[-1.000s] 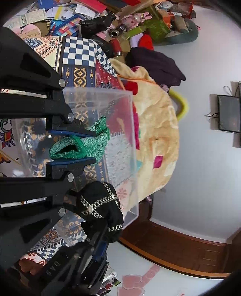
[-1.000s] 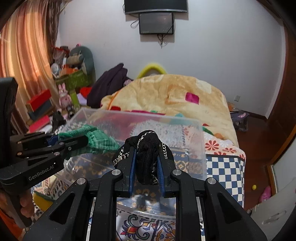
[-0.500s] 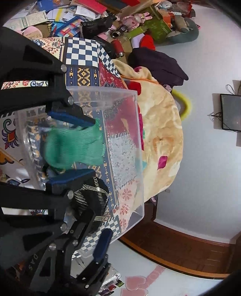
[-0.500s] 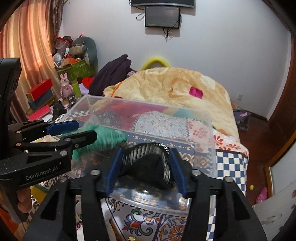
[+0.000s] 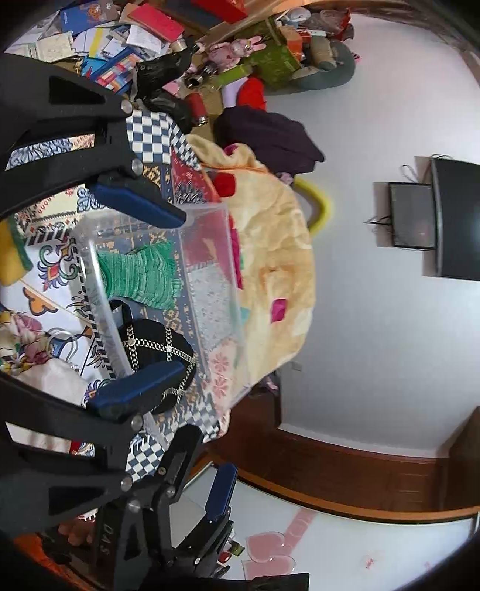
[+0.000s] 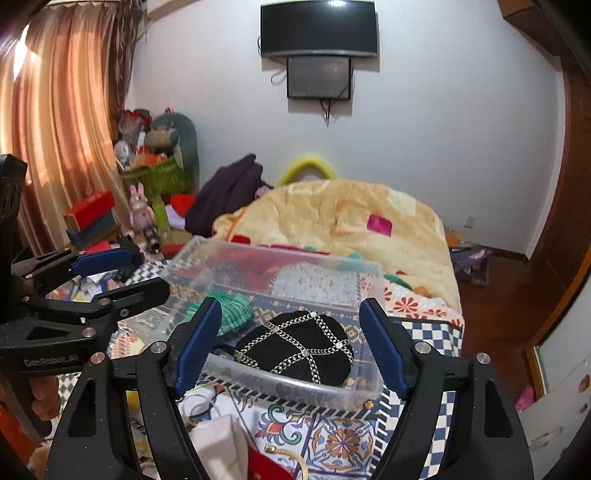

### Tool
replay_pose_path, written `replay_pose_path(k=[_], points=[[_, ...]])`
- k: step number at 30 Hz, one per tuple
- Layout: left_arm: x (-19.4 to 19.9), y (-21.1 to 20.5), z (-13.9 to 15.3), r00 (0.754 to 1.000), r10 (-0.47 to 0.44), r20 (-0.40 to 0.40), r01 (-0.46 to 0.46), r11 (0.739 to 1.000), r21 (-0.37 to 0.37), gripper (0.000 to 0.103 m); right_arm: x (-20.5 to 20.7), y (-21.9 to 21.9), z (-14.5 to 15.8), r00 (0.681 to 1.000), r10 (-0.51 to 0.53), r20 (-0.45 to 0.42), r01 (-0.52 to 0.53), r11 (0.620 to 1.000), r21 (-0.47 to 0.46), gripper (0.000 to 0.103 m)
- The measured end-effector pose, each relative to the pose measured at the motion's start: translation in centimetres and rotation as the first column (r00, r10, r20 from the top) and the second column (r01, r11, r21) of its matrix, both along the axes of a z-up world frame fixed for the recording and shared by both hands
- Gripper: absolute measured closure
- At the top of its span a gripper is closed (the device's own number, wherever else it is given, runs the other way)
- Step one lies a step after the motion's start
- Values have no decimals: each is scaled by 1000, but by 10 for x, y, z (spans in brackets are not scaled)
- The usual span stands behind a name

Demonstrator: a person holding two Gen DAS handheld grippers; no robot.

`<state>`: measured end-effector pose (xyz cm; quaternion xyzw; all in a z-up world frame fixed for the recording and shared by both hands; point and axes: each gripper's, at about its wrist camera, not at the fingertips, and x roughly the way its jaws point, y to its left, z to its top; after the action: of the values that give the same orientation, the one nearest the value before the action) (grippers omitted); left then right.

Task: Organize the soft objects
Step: 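Open the left tool over the box while the right tool releases the black cloth inside, then grasp the yellow-green sponge with the left tool while the right tool grasps the white cloth bag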

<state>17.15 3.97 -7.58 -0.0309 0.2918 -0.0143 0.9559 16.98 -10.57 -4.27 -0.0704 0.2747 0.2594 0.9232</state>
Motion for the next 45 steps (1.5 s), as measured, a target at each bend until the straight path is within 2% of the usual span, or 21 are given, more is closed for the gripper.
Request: replay_pose_path(k=[6,13,18,28,32,35,37,39,40,42,45], points=[[-36,4,16,998,9,62,-9,1000,0,12,-24,-12,12,999,10,46,-11,999,35,21],[-64,13,8,998,28,48,-27,1000,-13,9,-48,-14,3,998,29,55,-30,999,29,17],[-74,16,-10,999,43,9,-43,999,4,9,-60,-10,-18,999,46,11,-46,999,12,17],[-79,20,-65,990,64,-123,-68,997,-28,9,-70,-11,-60,991,58,-121,-58,998,6,17],[-79,23,-84,981,131,-144,-131,991,7,9,-71,-12,-76,983,62,-173,-62,998,5,17],[-79,24,-97,976,143,-164,-146,989,-4,9,-71,-9,-86,977,67,-201,-69,998,-1,18],[-77,26,-103,973,146,-176,-150,989,-12,9,-72,-9,-89,976,64,-206,-67,998,-5,26],[-76,25,-108,973,144,-182,-148,989,-10,9,-71,-10,-91,973,66,-219,-69,998,-5,44],[-75,25,-109,973,143,-182,-147,989,-10,9,-70,-11,-92,972,62,-225,-64,998,0,47],[-75,25,-110,973,143,-183,-149,989,-15,13,-68,-14,-92,972,52,-228,-52,999,6,62],[-75,25,-111,974,128,-188,-137,990,-39,18,-67,-19,-91,971,56,-234,-52,998,25,77]])
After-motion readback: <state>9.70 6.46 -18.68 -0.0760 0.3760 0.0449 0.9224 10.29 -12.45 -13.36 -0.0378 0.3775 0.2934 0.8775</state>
